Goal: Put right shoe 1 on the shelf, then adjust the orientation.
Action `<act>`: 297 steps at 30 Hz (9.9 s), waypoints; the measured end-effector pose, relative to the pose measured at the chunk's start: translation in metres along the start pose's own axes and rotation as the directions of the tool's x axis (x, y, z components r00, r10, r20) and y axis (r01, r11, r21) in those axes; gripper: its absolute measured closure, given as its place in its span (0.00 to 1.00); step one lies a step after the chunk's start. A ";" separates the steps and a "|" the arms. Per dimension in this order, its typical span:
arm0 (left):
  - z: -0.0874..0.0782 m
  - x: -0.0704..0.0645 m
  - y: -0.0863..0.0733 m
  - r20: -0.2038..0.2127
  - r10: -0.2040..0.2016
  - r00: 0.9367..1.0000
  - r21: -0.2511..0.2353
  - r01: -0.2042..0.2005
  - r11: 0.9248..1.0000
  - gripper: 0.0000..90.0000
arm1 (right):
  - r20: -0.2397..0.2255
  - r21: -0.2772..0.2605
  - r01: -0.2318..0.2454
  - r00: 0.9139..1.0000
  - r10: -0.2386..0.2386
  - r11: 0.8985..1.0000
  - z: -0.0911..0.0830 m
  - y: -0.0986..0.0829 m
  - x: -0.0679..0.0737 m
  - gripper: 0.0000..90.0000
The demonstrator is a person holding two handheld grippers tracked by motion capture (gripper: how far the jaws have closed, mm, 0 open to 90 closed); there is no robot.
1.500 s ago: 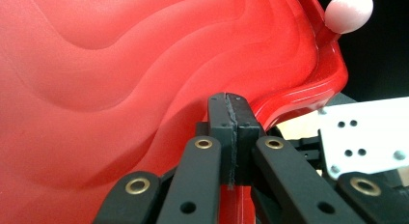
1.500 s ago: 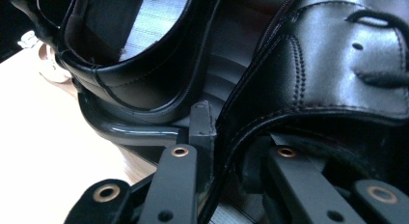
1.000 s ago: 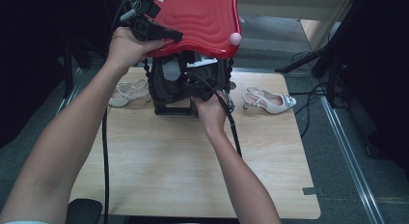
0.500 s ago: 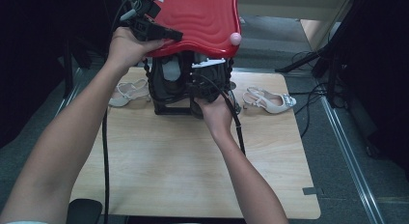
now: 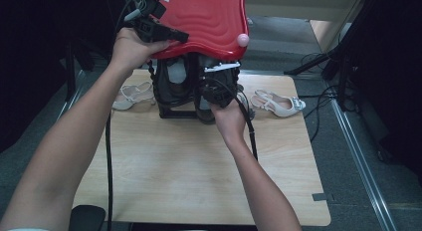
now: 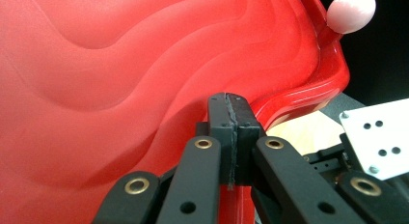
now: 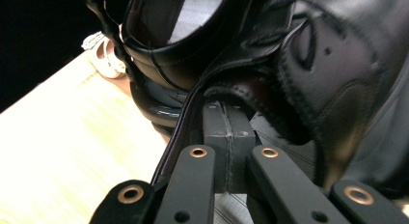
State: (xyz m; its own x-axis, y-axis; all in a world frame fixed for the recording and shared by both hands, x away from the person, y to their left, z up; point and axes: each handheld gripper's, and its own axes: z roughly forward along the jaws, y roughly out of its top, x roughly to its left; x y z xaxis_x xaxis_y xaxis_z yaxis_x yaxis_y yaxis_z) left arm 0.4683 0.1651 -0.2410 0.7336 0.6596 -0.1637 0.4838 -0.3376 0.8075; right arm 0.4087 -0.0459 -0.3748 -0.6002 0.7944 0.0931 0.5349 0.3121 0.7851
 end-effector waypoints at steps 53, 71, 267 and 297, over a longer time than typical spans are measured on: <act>-0.001 0.001 -0.001 0.009 -0.011 1.000 0.002 0.011 1.000 1.00 | -0.197 -0.052 0.009 0.980 -0.020 0.999 0.003 -0.046 -0.003 1.00; -0.002 0.003 -0.002 0.017 -0.008 1.000 0.002 0.008 1.000 1.00 | -0.068 -0.036 -0.011 0.998 0.009 0.999 0.012 -0.019 -0.032 1.00; 0.027 0.132 -0.260 -0.286 -0.434 0.854 0.050 0.465 0.884 1.00 | -0.233 0.029 -0.050 0.971 0.056 0.998 -0.078 -0.186 -0.067 0.55; 0.028 0.137 -0.258 -0.335 -0.487 0.807 -0.006 0.515 0.857 1.00 | -0.231 0.031 -0.049 0.971 0.055 0.998 -0.078 -0.185 -0.067 0.55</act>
State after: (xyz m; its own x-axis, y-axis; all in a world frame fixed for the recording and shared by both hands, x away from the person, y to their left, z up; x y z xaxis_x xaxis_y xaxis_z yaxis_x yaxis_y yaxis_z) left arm 0.4568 0.3237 -0.4873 0.1965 0.9215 -0.3350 0.7894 0.0540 0.6115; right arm 0.3035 -0.1976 -0.4784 -0.6909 0.6686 0.2750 0.5821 0.2890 0.7600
